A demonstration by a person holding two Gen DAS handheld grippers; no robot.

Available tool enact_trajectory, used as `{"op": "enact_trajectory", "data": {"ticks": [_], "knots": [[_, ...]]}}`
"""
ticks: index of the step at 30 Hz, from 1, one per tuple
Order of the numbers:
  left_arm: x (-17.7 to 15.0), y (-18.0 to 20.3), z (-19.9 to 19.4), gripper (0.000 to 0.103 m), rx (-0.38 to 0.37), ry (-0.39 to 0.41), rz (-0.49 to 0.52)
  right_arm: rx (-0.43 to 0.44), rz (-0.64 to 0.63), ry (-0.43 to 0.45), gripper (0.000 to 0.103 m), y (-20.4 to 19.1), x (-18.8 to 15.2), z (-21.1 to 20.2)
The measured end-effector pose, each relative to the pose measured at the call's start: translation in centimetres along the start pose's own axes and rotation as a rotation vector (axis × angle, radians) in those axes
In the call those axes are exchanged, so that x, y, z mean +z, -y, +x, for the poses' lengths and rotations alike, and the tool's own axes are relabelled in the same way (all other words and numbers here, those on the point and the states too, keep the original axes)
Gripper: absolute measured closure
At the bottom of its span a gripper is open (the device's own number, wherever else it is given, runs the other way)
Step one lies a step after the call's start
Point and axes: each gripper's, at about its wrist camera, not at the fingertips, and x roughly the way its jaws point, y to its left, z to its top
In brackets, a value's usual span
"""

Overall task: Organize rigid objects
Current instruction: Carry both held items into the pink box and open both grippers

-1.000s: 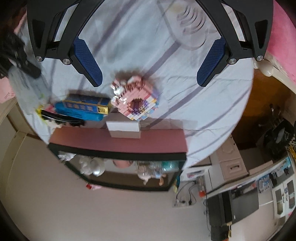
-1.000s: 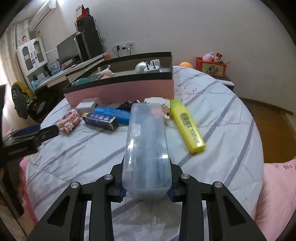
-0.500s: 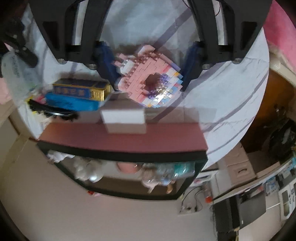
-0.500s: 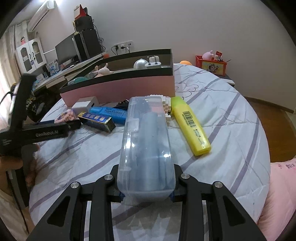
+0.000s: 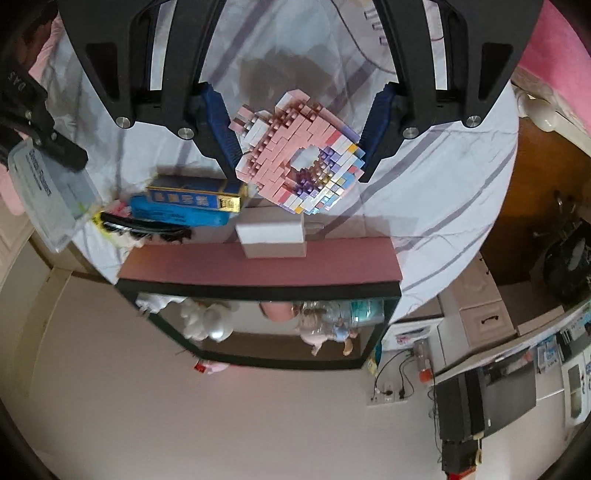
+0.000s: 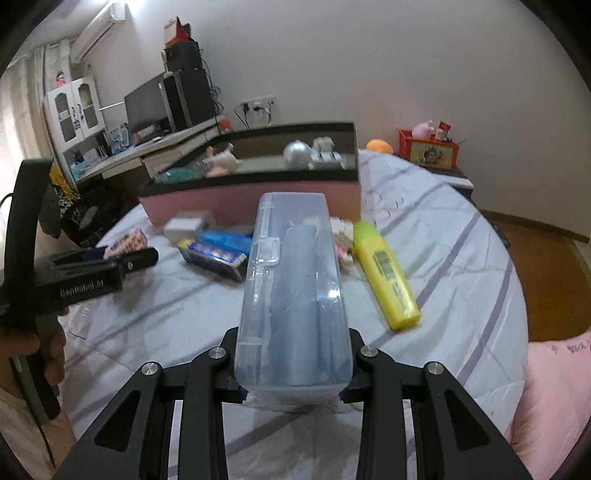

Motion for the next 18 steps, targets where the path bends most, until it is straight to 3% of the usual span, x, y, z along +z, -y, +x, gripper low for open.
{"op": "enact_trajectory", "data": {"ticks": [10,18], "knots": [[3.3,0.8,-3.7,0.040,-0.026,0.101,0.043,0.028,-0.060,0.068,0.070,-1.5,4.9,-1.3],[10.6,1.9,-0.3,0.040,-0.072,0.093,0.110,0.080,-0.099,0.057,0.070,-1.3,12.1,2.9]]}}
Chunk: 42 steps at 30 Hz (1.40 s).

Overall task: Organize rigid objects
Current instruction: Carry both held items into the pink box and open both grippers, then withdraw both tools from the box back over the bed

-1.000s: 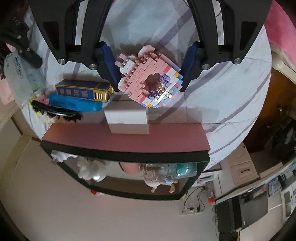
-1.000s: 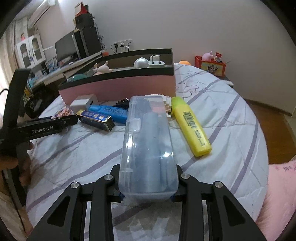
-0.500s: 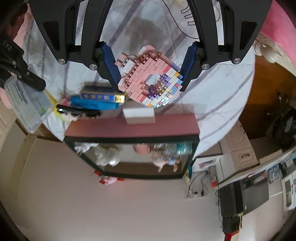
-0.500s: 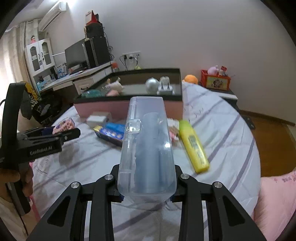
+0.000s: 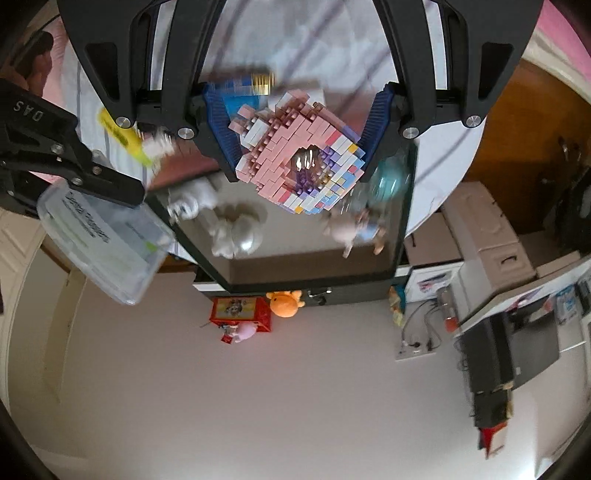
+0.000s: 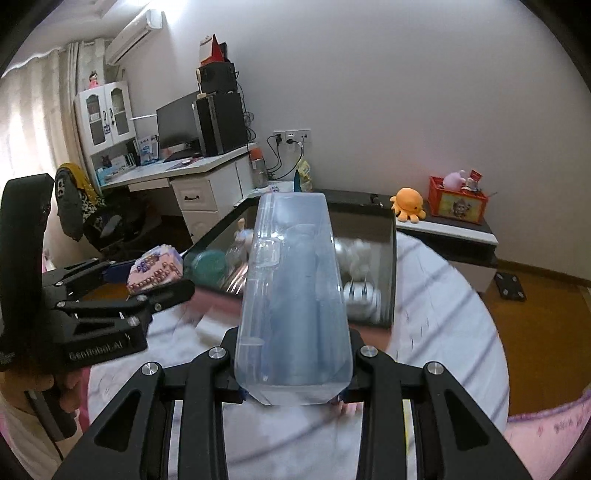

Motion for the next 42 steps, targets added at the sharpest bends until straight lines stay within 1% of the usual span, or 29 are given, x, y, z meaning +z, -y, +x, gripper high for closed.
{"op": "enact_trajectory", "data": {"ticks": [2,5,7,10,11,14,16,18,20,21,23,25,28,31,32,34,35,39,42], "knots": [[1.7,-0.3,1.6,0.040,-0.017,-0.016,0.005,-0.001,0.001,-0.021,0.070,0.4,1.4,1.9],[4.5,-0.7,5.1,0.040,-0.013,-0.059,0.014,-0.008,0.000,-0.064,0.070,1.2,3.4,5.0],[6.0,-1.1,7.4,0.040,-0.024,-0.092,0.002,-0.040,-0.013,-0.099,0.070,1.8,4.6,7.3],[7.7,-1.6,10.9,0.040,-0.015,-0.136,-0.008,-0.042,0.012,-0.146,0.070,3.1,5.9,10.2],[8.2,-1.8,12.3,0.040,0.004,-0.155,-0.012,-0.046,0.023,-0.163,0.070,3.4,6.2,11.2],[8.9,-2.6,15.0,0.040,0.016,-0.198,-0.027,-0.033,0.061,-0.197,0.070,3.9,6.9,13.7],[9.2,-3.0,16.6,0.040,0.030,-0.220,-0.036,-0.047,0.070,-0.218,0.070,4.2,7.0,14.6],[9.2,-3.2,18.0,0.040,0.053,-0.236,-0.046,-0.054,0.078,-0.237,0.070,4.5,7.1,15.6],[9.2,-3.6,18.6,0.039,0.059,-0.235,-0.072,-0.050,0.104,-0.258,0.070,4.9,7.2,16.5],[9.0,-3.9,18.9,0.039,0.064,-0.234,-0.095,-0.034,0.125,-0.264,0.070,5.1,7.2,16.6],[8.9,-4.6,19.1,0.031,0.073,-0.252,-0.126,-0.014,0.149,-0.272,0.070,5.2,7.0,16.7],[8.7,-5.4,18.6,0.024,0.071,-0.228,-0.150,0.006,0.171,-0.276,0.070,5.2,7.0,16.6],[8.4,-6.5,17.5,0.019,0.077,-0.197,-0.188,0.030,0.209,-0.283,0.070,5.1,7.1,17.0],[8.1,-7.2,16.1,0.017,0.134,-0.177,-0.204,0.042,0.237,-0.296,0.069,4.6,7.0,17.4],[7.9,-7.6,15.3,0.015,0.140,-0.157,-0.212,0.048,0.240,-0.303,0.069,4.6,7.3,17.9],[7.6,-8.2,14.4,0.004,0.124,-0.144,-0.224,0.043,0.228,-0.320,0.069,4.1,7.1,18.4],[7.5,-8.4,13.9,0.003,0.122,-0.136,-0.230,0.033,0.220,-0.321,0.068,3.8,7.0,18.5],[6.9,-8.7,12.3,0.002,0.138,-0.128,-0.212,-0.013,0.207,-0.321,0.041,3.4,6.8,18.1],[6.4,-8.5,11.3,0.002,0.119,-0.133,-0.216,-0.042,0.169,-0.301,0.039,2.7,6.8,16.4]]}}
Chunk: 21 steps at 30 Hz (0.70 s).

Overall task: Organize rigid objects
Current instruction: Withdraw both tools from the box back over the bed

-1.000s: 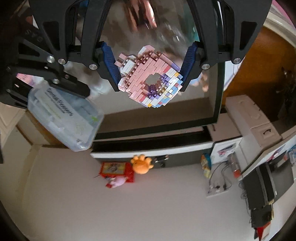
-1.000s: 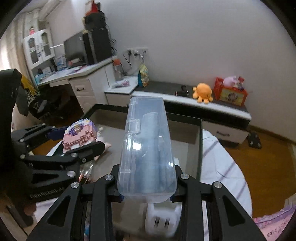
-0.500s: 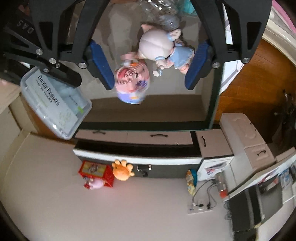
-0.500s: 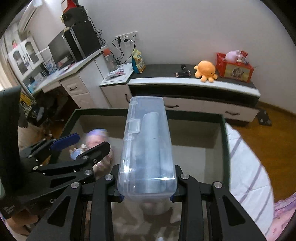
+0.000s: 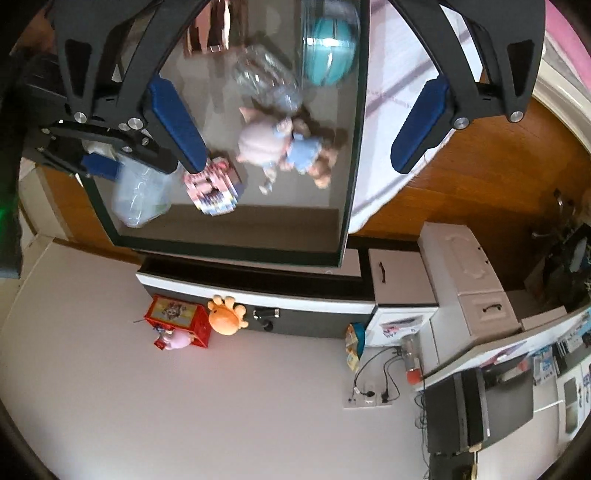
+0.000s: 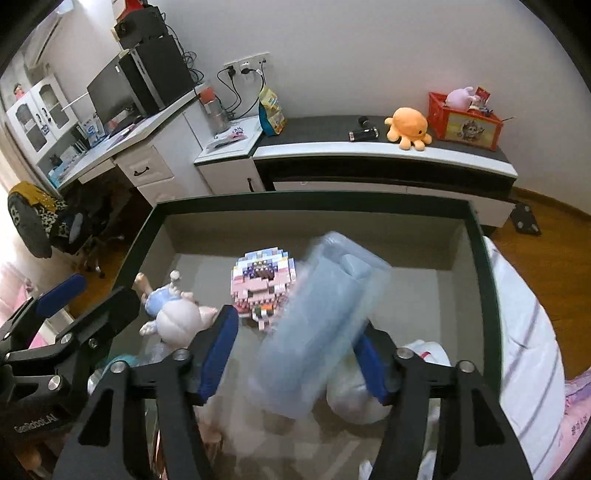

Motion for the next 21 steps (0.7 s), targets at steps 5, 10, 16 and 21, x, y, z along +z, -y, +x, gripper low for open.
{"op": "enact_trajectory", "data": {"ticks": [5,10,16,21], "knots": [[-1.4,0.3,-3.4,0.001,-0.016,0.053,0.011,-0.073,-0.064,0.068,0.023,-0.7,-1.3,-4.2],[-4.0,0.8,-8.5,0.000,-0.025,0.136,0.029,-0.065,-0.101,0.154,0.022,-1.2,-3.7,-9.6],[-8.7,1.7,-15.7,0.000,-0.018,0.268,0.062,-0.053,-0.161,0.289,0.011,-2.9,-8.7,-16.2],[-12.6,2.6,-20.8,0.000,-0.007,0.348,0.085,-0.058,-0.210,0.397,0.000,-4.1,-13.0,-20.3]]}}
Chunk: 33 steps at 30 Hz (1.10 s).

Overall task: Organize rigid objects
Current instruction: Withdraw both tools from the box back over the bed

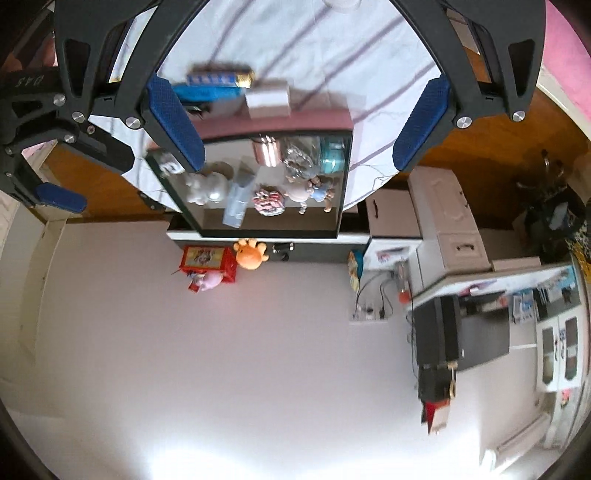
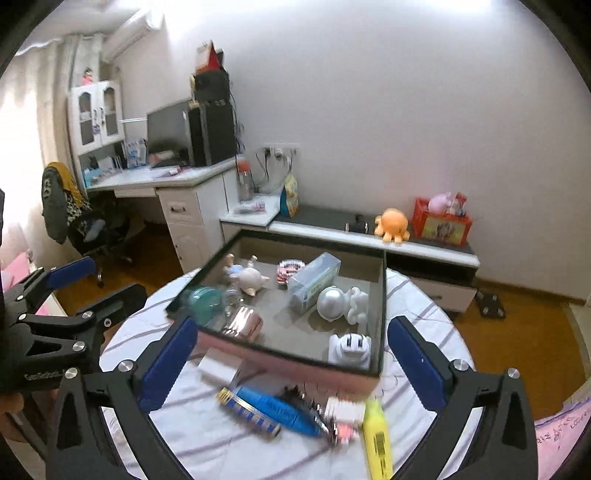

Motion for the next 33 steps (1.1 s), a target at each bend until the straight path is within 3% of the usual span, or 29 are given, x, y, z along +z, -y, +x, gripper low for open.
{"op": "enact_trajectory", "data": {"ticks": [7,12,16,33], "knots": [[-2.2,1.6,-6.1,0.000,0.003,0.067,0.020,-0.094,0.008,0.112,0.000,-1.6,-3.4,-5.9],[-3.8,2.5,-9.2,0.000,-0.009,0.101,0.019,-0.132,0.041,0.148,0.000,-1.7,-5.6,-8.6],[-4.8,3.6,-11.0,0.000,0.027,0.133,0.056,-0.145,0.069,0.161,0.000,-1.5,-6.8,-9.9],[-5.3,3.8,-11.5,0.000,0.043,0.140,0.073,-0.184,0.082,0.175,0.000,-1.5,-8.1,-10.6]]}}
